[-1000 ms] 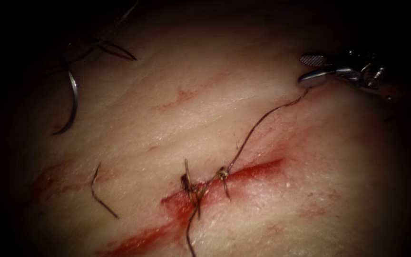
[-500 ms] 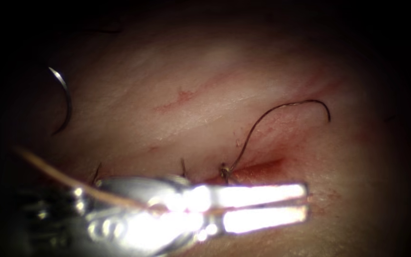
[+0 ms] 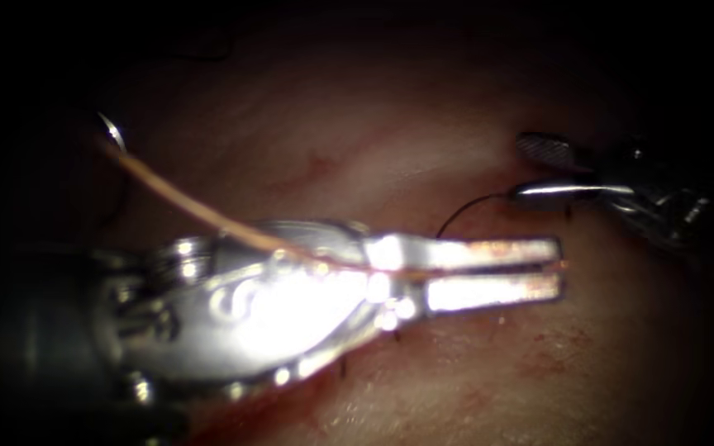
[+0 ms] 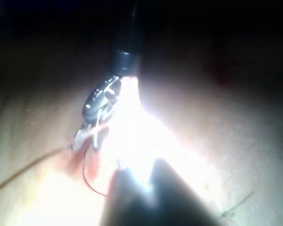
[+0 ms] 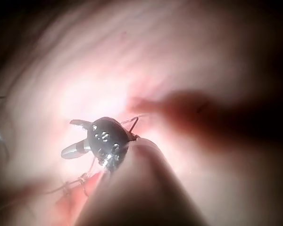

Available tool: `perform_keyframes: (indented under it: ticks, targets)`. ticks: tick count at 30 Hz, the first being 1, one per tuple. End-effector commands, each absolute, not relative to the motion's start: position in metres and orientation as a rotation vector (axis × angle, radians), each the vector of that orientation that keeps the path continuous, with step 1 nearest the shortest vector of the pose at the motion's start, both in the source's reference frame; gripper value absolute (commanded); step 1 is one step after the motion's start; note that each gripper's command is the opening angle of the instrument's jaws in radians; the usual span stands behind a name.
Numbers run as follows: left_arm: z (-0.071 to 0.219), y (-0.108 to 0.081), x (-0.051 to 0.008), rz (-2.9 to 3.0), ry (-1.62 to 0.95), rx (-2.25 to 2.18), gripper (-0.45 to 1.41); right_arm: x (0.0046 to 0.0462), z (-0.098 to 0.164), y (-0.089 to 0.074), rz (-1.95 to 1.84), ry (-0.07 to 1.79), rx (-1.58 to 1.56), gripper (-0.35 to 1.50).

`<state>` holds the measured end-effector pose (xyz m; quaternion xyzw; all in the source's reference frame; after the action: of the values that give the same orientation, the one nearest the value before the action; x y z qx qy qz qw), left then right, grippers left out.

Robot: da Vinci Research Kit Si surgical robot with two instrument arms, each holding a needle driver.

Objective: Wound Closure

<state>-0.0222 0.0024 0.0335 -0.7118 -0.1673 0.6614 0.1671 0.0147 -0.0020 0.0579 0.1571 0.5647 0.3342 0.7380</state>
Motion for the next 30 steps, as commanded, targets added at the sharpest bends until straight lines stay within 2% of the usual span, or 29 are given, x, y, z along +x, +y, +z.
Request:
perform_keyframes:
  ticks: [1, 3, 5, 7, 13, 18, 21, 26, 30]
  targets:
    - [0.0348, 0.0028, -0.0224, 1.883, -0.475, -2.019, -0.45, 0.02, 0.0596, -0.0056, 0.688, 1.272, 0.376, 1.35]
    - [0.0352, 0.0031, -0.0223, 1.879, -0.479, -2.014, -0.45, 0.021, 0.0602, -0.0063, 0.679, 1.276, 0.372, 1.35]
    - [0.0371, 0.0046, -0.0217, 1.878, -0.475, -1.998, -0.45, 0.0246, 0.0627, -0.0087, 0.644, 1.296, 0.353, 1.37]
    - [0.0382, 0.0054, -0.0215, 1.871, -0.483, -1.989, -0.45, 0.0262, 0.0636, -0.0096, 0.628, 1.302, 0.349, 1.37]
    - [0.0405, 0.0078, -0.022, 1.849, -0.502, -1.968, -0.45, 0.0286, 0.0639, -0.0106, 0.595, 1.345, 0.353, 1.32]
    - [0.0424, 0.0095, -0.0217, 1.834, -0.524, -1.978, -0.45, 0.0277, 0.0633, -0.0119, 0.547, 1.355, 0.394, 1.3]
    - [0.0432, 0.0098, -0.0205, 1.844, -0.512, -1.96, -0.45, 0.0253, 0.0631, -0.012, 0.542, 1.335, 0.397, 1.3]
    - [0.0434, 0.0093, -0.0205, 1.845, -0.513, -1.956, -0.45, 0.0247, 0.0637, -0.0112, 0.552, 1.328, 0.384, 1.3]
    - [0.0434, 0.0083, -0.0204, 1.855, -0.52, -1.951, -0.45, 0.0239, 0.0643, -0.0101, 0.555, 1.306, 0.382, 1.37]
